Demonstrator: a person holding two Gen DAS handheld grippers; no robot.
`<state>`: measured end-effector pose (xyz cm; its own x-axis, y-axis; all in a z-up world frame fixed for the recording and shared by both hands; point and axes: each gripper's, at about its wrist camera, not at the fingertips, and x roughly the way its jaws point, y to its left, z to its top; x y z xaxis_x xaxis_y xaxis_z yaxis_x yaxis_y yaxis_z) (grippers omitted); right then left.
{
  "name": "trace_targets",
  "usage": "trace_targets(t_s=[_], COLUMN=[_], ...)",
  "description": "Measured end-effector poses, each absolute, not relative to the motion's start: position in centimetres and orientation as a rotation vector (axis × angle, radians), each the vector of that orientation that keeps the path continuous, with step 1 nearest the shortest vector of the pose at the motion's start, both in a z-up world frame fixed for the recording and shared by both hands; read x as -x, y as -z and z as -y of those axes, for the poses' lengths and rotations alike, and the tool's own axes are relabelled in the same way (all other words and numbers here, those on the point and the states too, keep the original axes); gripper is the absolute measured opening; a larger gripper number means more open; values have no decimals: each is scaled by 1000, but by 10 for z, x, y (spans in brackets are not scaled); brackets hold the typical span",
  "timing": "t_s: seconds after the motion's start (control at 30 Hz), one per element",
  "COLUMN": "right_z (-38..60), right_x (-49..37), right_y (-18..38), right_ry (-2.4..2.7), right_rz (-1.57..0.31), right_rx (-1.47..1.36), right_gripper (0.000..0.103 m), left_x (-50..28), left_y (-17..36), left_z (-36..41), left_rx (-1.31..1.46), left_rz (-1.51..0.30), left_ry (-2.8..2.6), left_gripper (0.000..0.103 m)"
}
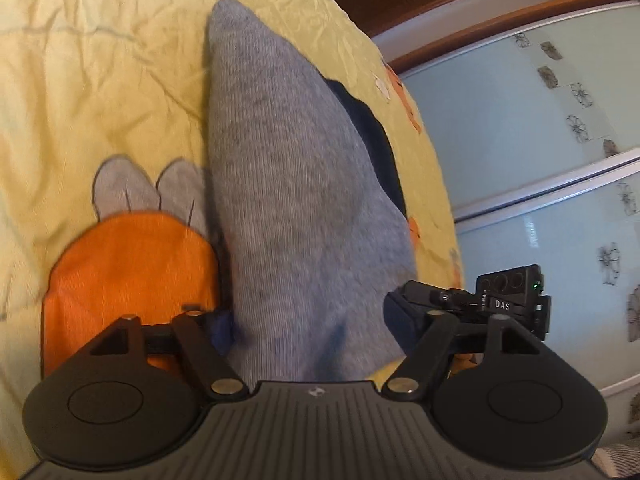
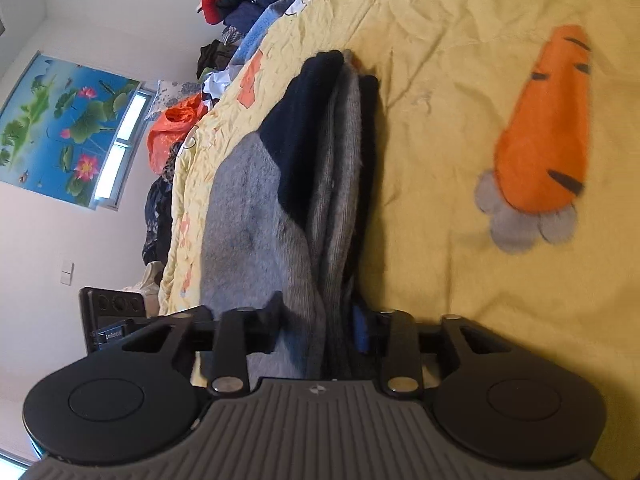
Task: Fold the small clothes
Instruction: 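Grasp the sweater with the right tool while the left tool holds its edge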
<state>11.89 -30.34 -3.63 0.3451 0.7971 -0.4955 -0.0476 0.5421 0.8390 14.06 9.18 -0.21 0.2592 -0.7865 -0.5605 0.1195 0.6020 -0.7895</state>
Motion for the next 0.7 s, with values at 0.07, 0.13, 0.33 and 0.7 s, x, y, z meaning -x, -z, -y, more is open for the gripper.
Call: trace_targets(t_s=[0.07,0.13,0.33,0.7], right_z=[313,313,279,289], right_x=[-107,-100,-112,-86], right_y=[36,38,44,4], right_ry=[-659,-689,-736,-808], right_rz=[-1087,-1115,-1177,-1098], right_rx=[-854,-866,-867,-751], right_gripper=[61,62,24,23], left_x=[-137,-137,-144,-111], left_y=[5,9,5,-41], left_z=[-94,-91,-67,-87], left_rx=[726,763,663,602], left_rz=[-1151,-1143,-1184,-1121], left_ry=[696,687,575,636], left_gripper=[77,76,17,13])
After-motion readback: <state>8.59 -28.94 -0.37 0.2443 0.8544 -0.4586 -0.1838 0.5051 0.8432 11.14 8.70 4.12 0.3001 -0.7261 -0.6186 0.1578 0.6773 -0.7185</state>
